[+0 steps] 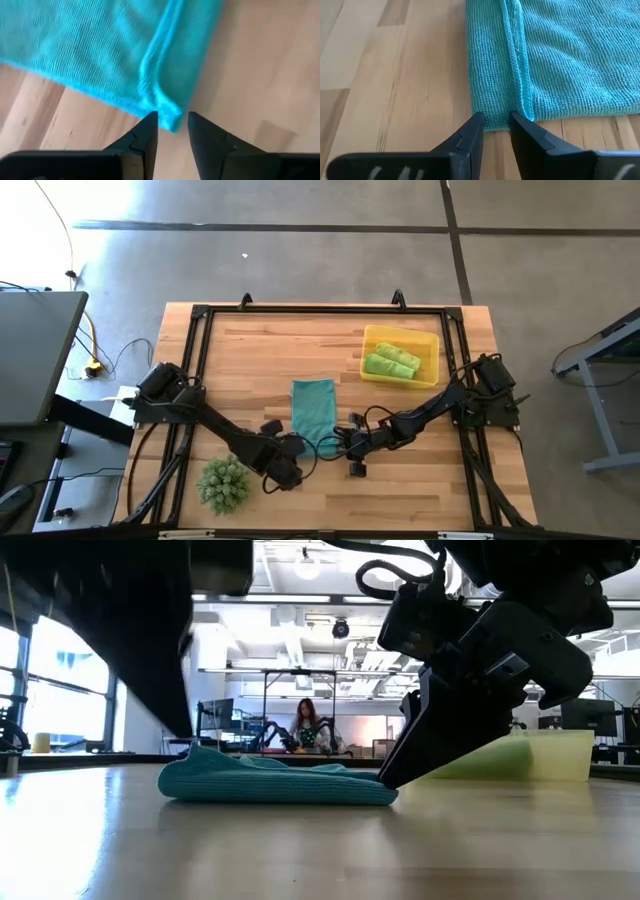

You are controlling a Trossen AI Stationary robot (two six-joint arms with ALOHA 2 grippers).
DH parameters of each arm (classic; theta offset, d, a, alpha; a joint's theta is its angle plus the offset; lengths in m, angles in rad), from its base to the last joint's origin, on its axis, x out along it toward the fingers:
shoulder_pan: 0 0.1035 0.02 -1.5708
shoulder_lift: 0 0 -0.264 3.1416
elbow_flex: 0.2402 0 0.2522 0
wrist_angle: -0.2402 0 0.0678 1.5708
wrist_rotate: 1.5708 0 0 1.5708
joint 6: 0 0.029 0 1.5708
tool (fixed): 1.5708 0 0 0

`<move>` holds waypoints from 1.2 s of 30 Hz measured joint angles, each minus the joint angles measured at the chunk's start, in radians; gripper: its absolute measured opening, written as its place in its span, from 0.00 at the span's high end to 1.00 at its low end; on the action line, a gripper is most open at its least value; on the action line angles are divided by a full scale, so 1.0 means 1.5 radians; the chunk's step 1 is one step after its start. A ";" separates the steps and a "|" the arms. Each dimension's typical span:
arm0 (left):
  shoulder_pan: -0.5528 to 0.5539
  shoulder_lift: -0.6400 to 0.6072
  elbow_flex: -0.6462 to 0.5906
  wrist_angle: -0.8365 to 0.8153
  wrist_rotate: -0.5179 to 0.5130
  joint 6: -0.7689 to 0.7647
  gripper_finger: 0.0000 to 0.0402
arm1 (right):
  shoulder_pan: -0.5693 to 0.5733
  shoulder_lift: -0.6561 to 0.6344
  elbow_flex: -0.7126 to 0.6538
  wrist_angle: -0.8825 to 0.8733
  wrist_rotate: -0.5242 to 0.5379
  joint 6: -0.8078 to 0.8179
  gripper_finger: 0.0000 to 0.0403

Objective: Roll microfiber towels into tight, uniform cylinder then place into a basket
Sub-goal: Roll the blue towel

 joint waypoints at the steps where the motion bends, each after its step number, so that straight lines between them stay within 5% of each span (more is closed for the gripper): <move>1: -0.002 0.000 0.012 -0.005 0.000 0.015 0.75 | 0.000 0.000 0.000 0.000 0.000 0.000 0.79; 9: 0.001 0.014 0.034 0.081 -0.003 0.195 0.75 | 0.000 0.000 0.000 0.001 0.000 0.002 0.79; 16: 0.015 0.059 0.034 0.051 -0.006 0.298 0.75 | 0.000 0.000 0.000 -0.002 -0.001 0.022 0.79; 27: 0.035 0.064 -0.019 0.062 0.027 0.278 0.75 | 0.000 0.000 0.000 -0.007 -0.002 0.018 0.79; 36: 0.035 0.065 -0.029 0.072 0.047 0.212 0.75 | 0.013 -0.065 0.001 -0.002 -0.026 -0.104 0.74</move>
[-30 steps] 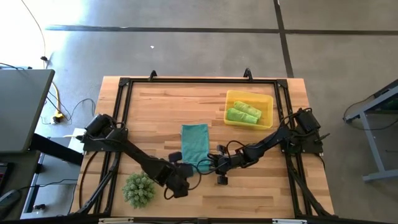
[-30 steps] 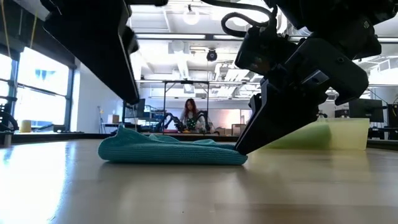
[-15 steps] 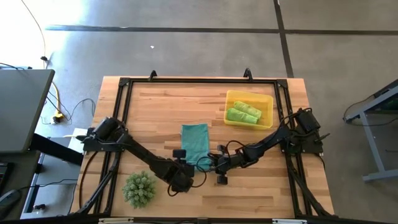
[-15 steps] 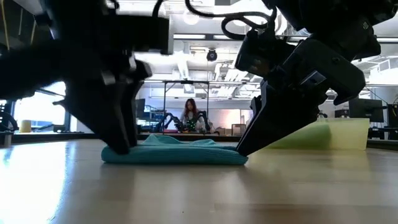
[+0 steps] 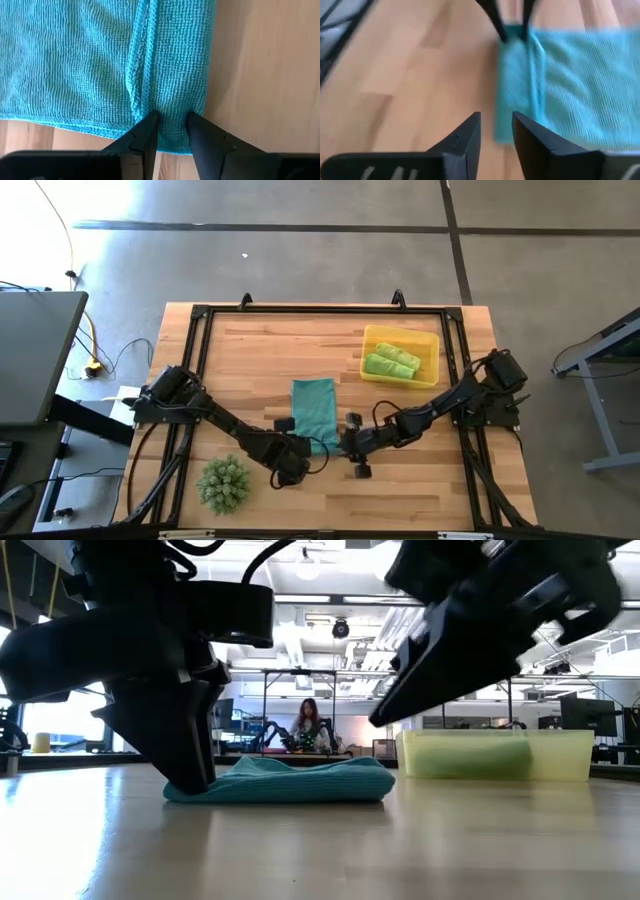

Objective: Roll microfiber towels into tight, uniform cylinder then place into a basket
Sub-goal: Roll the blue towel

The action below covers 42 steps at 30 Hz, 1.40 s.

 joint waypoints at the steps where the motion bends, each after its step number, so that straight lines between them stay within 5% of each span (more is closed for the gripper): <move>1: 0.000 0.000 0.000 0.002 0.002 -0.010 0.75 | 0.005 0.000 0.000 0.009 0.000 -0.022 0.72; 14: -0.001 0.002 -0.001 0.023 0.016 -0.042 0.75 | -0.009 0.101 0.000 0.101 0.019 -0.122 0.63; 27: -0.004 -0.050 -0.005 0.014 0.042 -0.052 0.75 | -0.019 0.121 0.003 0.072 0.047 -0.061 0.63; 42: -0.072 -0.100 -0.002 0.025 -0.003 -0.047 0.75 | -0.022 0.154 0.003 0.078 0.075 -0.002 0.94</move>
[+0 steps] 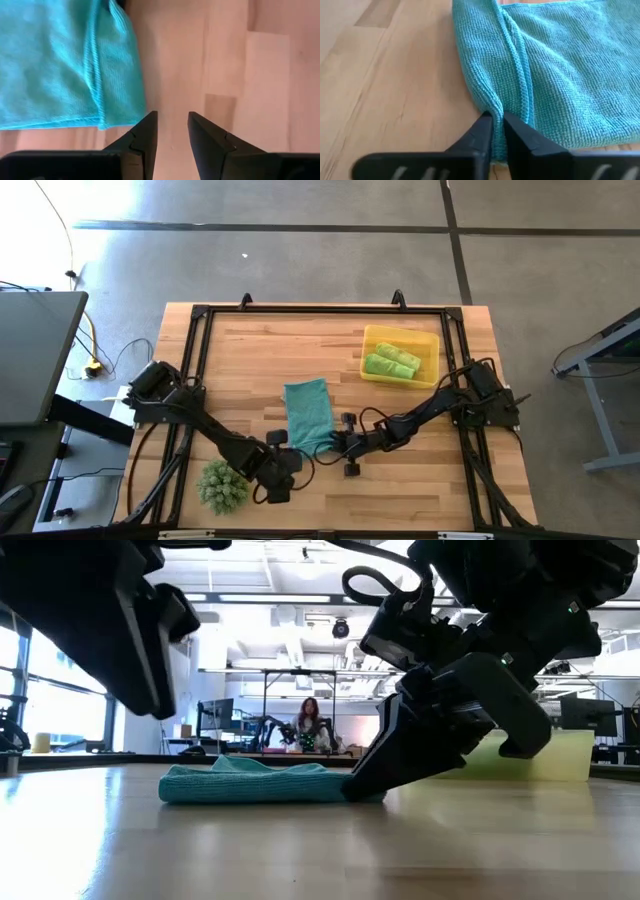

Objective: Roll microfiber towels into tight, uniform cylinder then place into a basket
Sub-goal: Roll the blue towel

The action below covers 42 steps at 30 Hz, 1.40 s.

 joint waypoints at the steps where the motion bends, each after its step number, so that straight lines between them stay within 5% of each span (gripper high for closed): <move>1: -0.003 0.000 0.000 0.000 -0.013 0.000 0.75 | 0.000 0.000 0.000 0.001 0.000 0.002 0.96; 6: -0.018 0.000 0.000 0.000 -0.050 0.011 0.75 | -0.005 -0.001 -0.001 0.007 -0.030 0.073 0.99; 14: -0.023 -0.001 0.000 -0.001 -0.058 0.036 0.75 | -0.061 0.001 -0.005 0.111 -0.350 0.311 1.00; 18: -0.030 0.011 0.001 -0.002 -0.064 0.094 0.75 | -0.095 0.002 -0.005 0.167 -0.445 0.423 1.00; 28: -0.067 0.018 0.001 0.000 -0.151 0.175 0.75 | -0.122 0.000 -0.003 0.118 -0.438 0.496 1.00; 42: -0.042 0.080 0.001 0.009 -0.172 0.178 0.75 | -0.112 -0.002 -0.002 0.091 -0.372 0.494 1.00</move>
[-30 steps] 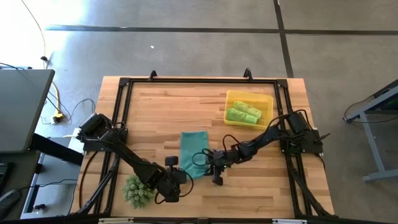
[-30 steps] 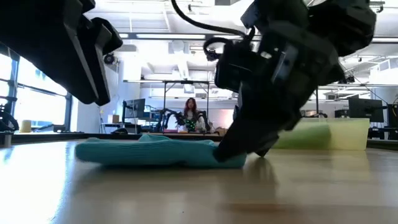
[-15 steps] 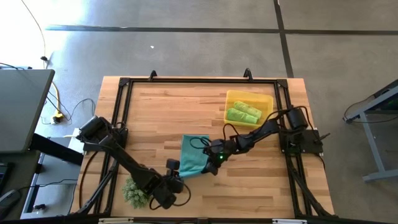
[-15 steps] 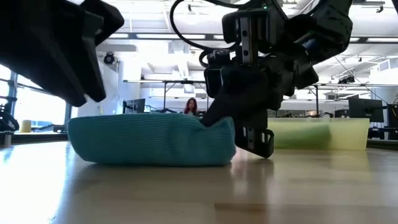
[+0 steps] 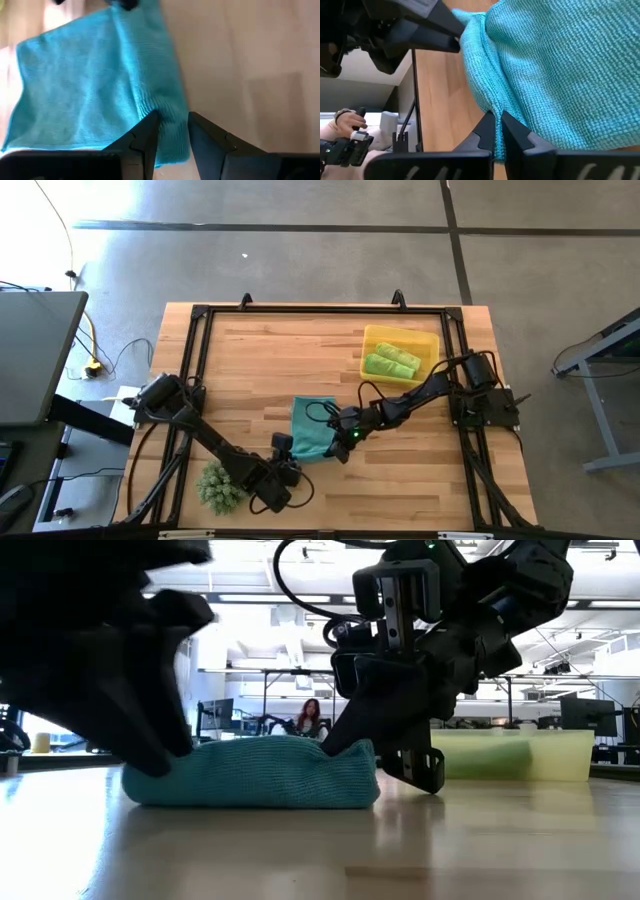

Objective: Roll microfiber towels into tight, uniform cylinder then place into a basket
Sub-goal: Roll the blue towel

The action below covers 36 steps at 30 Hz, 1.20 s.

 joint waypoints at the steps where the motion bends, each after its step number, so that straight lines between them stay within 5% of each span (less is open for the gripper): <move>1: 0.004 0.000 0.000 0.000 -0.001 -0.004 0.75 | 0.001 0.000 0.000 0.000 0.001 0.000 1.00; 13: 0.056 0.029 0.003 0.001 0.065 -0.044 0.75 | 0.021 0.000 0.000 -0.012 0.011 -0.095 0.98; 24: 0.057 0.034 0.002 0.008 0.078 -0.105 0.75 | 0.027 -0.119 -0.005 -0.113 0.040 -0.337 0.68; 36: 0.059 0.035 0.001 0.044 0.094 -0.208 0.75 | 0.183 -0.131 -0.004 -0.060 0.337 -0.735 0.66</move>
